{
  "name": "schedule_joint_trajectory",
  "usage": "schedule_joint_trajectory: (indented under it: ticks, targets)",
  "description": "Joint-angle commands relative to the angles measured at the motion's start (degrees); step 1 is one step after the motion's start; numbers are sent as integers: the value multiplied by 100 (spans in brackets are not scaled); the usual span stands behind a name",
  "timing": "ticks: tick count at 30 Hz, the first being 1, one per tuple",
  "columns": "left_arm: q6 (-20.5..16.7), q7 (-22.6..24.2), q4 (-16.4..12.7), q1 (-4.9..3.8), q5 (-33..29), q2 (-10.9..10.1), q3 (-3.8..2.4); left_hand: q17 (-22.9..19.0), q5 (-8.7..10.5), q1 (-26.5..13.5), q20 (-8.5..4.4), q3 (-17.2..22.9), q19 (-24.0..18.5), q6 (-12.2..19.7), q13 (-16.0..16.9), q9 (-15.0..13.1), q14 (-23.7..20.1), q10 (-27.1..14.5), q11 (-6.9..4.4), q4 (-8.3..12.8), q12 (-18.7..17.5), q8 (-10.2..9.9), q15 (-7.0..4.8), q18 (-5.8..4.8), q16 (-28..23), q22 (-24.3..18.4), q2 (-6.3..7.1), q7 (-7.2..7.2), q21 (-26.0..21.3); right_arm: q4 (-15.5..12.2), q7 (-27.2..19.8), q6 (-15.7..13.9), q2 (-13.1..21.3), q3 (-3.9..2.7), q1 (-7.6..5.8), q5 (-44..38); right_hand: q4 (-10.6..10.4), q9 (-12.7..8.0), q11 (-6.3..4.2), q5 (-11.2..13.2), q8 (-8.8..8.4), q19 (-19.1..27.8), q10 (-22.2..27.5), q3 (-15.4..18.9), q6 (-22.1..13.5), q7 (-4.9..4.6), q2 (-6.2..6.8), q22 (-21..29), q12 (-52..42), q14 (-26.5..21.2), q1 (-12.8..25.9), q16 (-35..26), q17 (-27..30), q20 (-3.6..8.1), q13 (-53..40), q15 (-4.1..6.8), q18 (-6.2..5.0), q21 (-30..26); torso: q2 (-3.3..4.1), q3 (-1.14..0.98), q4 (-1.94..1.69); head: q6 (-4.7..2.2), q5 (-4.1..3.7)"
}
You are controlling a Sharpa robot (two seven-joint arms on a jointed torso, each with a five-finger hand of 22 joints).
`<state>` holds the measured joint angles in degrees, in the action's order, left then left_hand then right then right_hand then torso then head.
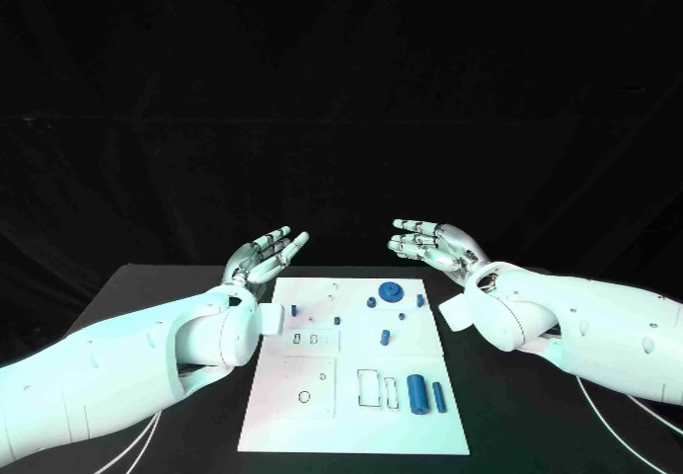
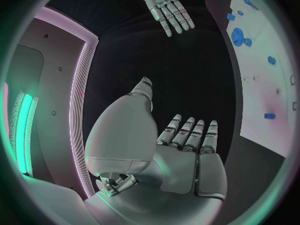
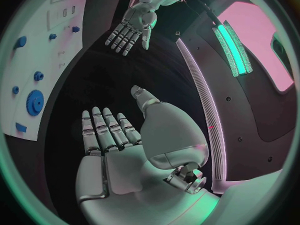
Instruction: Assemble the parts on the task board
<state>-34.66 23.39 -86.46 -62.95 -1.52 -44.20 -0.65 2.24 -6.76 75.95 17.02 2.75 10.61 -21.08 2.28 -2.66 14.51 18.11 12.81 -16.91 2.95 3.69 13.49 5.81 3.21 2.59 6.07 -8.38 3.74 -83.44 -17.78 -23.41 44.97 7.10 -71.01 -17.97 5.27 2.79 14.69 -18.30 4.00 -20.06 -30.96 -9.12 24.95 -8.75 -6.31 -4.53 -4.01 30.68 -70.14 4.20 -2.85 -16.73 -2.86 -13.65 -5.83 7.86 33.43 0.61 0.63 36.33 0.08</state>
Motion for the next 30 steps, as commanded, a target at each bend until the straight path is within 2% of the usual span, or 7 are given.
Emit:
schedule_joint_trajectory:
  ticks: [1,6,10,15,17,24,30]
  targets:
    - [170,219,-128,-47,13,-96,-13,77,53,133,-6,72,533,-625,63,-63,705,767,64,7,151,137,71,-12,193,121,-102,-622,238,6,-93,-139,36,-2,-61,-981,385,82,-208,243,197,-1545,-1899,-273,1584,-624,138,-292,-187,1887,-343,213,-89,9,-80,241,-351,722,118,6,-8,-5,-25]
    - [197,252,-318,-117,93,-283,-18,176,70,344,-12,78,1792,-1748,132,-136,2152,2225,105,42,391,339,-64,-60,504,355,-199,-569,791,26,-20,-171,100,-3,-179,-1456,549,98,-310,376,208,-1957,-2314,-430,2336,-544,269,-314,-138,2348,-423,202,-86,30,-76,370,-460,897,234,8,-41,-20,-47]
    - [262,237,-483,-181,160,-448,-22,240,78,498,-30,57,2547,-2517,163,-172,2975,2919,-10,82,489,464,-204,28,672,467,-239,-572,1137,82,80,-158,133,-3,-287,-1910,651,101,-405,411,194,-2292,-2650,-597,2707,-494,361,-350,-88,2741,-434,222,-83,115,-71,486,-467,1064,360,10,-59,-65,-72]
    - [467,167,-737,-280,261,-668,-26,368,87,639,-53,-12,3175,-2923,211,-173,3727,3498,-189,145,624,567,-424,360,904,557,-290,-481,1467,195,452,96,140,-7,-422,-3063,755,116,-575,364,211,-2800,-3203,-825,3106,-359,530,-485,-44,3384,-378,326,-143,349,-91,695,-477,1424,531,29,-68,-100,-122]
    - [626,119,-883,-326,294,-774,-28,409,88,667,-55,-44,3318,-3017,221,-169,3898,3631,-229,164,634,586,-476,433,946,578,-302,-449,1548,234,708,254,129,-9,-481,-3813,800,134,-660,296,263,-3029,-3470,-853,3321,-281,602,-619,-48,3616,-395,365,-193,474,-105,797,-468,1685,632,42,-74,-133,-162]
    - [941,18,-1293,-401,369,-1006,-44,535,88,760,-135,-125,3679,-3249,234,-157,4334,3953,-333,234,609,602,-604,481,998,638,-334,-358,1771,266,1457,541,40,-17,-579,-5661,755,146,-854,269,253,-3420,-3916,-709,3632,-109,804,-1061,6,4392,-343,608,-508,743,-158,1068,-462,2436,863,66,-108,-217,-218]
    - [1017,-31,-1539,-459,385,-1131,-71,572,88,784,-165,-144,3747,-3320,241,-160,4427,4050,-363,250,602,605,-634,480,996,650,-351,-332,1819,321,1963,685,-106,-21,-606,-6717,615,132,-918,194,142,-3904,-3741,-581,3610,-23,1030,-1373,27,5192,-219,1098,-937,929,-163,1261,-475,2980,1012,71,-146,-240,-250]
